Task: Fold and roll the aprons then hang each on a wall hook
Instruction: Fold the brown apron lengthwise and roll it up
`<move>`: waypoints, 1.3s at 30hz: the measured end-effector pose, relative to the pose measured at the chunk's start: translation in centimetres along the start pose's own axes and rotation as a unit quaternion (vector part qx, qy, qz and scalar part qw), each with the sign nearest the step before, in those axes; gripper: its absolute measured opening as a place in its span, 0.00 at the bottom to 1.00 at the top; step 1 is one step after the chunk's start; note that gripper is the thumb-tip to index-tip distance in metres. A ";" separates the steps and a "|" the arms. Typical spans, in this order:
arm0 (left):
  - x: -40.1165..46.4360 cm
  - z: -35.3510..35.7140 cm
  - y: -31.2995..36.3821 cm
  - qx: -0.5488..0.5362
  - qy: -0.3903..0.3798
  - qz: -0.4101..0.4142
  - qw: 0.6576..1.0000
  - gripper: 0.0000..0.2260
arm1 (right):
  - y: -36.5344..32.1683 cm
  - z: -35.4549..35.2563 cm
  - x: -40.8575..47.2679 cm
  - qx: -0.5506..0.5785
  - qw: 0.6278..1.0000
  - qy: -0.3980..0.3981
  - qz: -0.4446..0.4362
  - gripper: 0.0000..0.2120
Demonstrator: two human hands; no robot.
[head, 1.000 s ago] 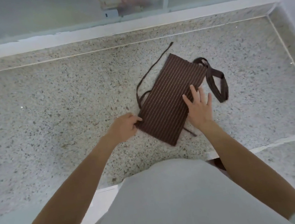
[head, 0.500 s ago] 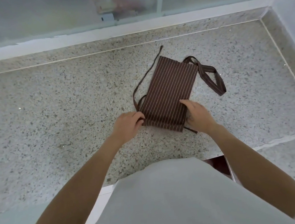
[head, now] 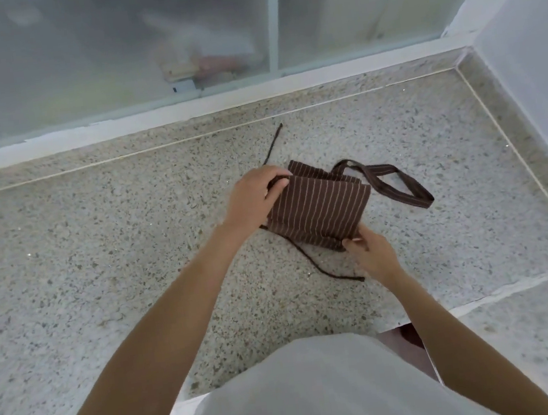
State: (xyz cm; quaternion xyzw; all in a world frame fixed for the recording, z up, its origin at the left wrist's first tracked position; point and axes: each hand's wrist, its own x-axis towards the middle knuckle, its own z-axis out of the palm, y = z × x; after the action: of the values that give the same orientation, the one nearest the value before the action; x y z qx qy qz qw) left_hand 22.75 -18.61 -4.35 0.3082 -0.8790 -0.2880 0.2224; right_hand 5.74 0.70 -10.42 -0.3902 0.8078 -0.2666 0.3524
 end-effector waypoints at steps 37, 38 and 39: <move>-2.5 7.5 -5.1 0.177 -0.274 0.056 0.944 0.32 | 1.2 0.6 3.5 -0.318 0.919 0.187 -0.141 0.12; -2.6 7.4 -5.3 0.191 -0.295 0.039 0.935 0.35 | 1.8 0.5 3.5 -0.353 0.906 0.152 -0.176 0.16; -2.6 7.4 -5.4 0.201 -0.310 0.024 0.929 0.37 | 2.4 0.3 3.5 -0.387 0.896 0.101 -0.191 0.21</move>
State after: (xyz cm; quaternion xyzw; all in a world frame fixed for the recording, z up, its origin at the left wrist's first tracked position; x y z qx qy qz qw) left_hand 22.64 -17.57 -13.79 0.2203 -0.9509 -0.1806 -0.1208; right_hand 3.41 -0.89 -13.56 -0.6134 0.7884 -0.0327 0.0320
